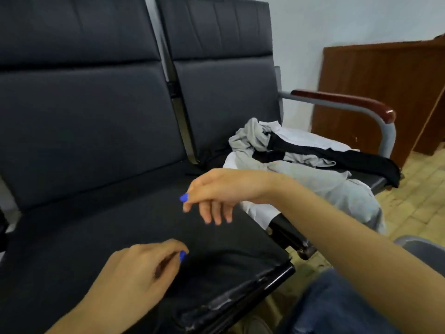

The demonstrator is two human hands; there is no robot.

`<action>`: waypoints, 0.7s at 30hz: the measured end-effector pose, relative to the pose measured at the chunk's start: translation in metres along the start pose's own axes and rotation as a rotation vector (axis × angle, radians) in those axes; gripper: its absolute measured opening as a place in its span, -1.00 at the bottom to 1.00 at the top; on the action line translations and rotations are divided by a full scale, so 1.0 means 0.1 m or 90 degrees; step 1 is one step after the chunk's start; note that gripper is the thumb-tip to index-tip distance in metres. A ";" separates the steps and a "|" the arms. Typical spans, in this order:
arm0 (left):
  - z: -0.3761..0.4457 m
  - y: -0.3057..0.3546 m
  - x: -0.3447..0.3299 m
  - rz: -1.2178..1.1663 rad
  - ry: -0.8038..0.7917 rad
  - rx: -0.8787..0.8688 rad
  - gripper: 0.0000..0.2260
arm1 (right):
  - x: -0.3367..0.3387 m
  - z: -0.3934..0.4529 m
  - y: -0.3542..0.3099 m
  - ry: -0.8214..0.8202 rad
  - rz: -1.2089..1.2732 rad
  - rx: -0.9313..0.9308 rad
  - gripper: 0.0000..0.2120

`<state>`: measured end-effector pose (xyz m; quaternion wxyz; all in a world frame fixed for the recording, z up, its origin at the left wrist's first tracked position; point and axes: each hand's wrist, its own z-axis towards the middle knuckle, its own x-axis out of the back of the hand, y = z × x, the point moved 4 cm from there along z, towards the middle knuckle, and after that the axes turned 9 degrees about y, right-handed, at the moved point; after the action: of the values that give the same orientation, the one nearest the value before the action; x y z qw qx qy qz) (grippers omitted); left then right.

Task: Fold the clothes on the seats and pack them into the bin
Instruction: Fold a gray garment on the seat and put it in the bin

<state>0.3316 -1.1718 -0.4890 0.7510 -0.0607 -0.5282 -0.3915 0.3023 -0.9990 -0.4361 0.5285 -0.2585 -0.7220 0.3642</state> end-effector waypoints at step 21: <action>-0.39 -0.80 -0.52 -0.330 -0.077 0.347 -0.62 | 0.99 0.02 1.81 0.406 -0.441 -0.400 -0.29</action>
<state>0.3011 -1.2190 -0.5754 0.5831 0.2538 -0.6544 -0.4090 0.2678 -0.8157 -0.5245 0.7069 -0.2482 -0.6430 -0.1590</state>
